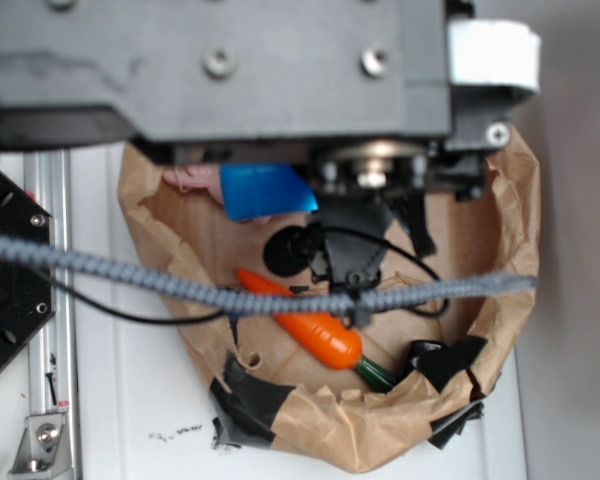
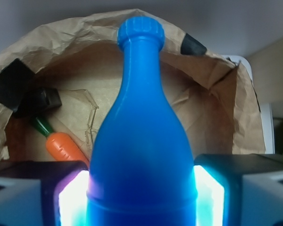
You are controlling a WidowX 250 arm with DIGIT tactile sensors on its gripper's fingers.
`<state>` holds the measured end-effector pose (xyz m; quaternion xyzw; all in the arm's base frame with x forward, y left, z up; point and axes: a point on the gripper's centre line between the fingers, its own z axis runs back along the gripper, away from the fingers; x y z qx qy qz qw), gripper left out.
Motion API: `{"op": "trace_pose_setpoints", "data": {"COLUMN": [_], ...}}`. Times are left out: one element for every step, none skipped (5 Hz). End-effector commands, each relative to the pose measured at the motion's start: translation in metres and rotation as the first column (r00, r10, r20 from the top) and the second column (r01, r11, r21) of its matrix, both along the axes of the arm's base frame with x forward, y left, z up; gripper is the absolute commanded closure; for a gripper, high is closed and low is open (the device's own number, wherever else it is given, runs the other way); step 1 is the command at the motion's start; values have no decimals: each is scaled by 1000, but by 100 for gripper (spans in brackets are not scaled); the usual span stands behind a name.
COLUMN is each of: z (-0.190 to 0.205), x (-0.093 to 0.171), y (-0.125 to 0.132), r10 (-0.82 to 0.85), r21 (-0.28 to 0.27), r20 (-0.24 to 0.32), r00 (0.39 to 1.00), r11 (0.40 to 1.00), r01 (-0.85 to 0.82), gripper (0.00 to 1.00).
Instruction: Grab the blue bottle.
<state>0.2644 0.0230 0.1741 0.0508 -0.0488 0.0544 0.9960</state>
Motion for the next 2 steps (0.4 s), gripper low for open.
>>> {"op": "trace_pose_setpoints", "data": {"z": [13,12], "x": [14,13], "y": [-12,-13], "r10": [-13,-11], "r21": [24,26], "r20": [62,56], "r00": [998,998], "r11": [1000,1000], "r01": [11,9], "gripper": [100,100]}}
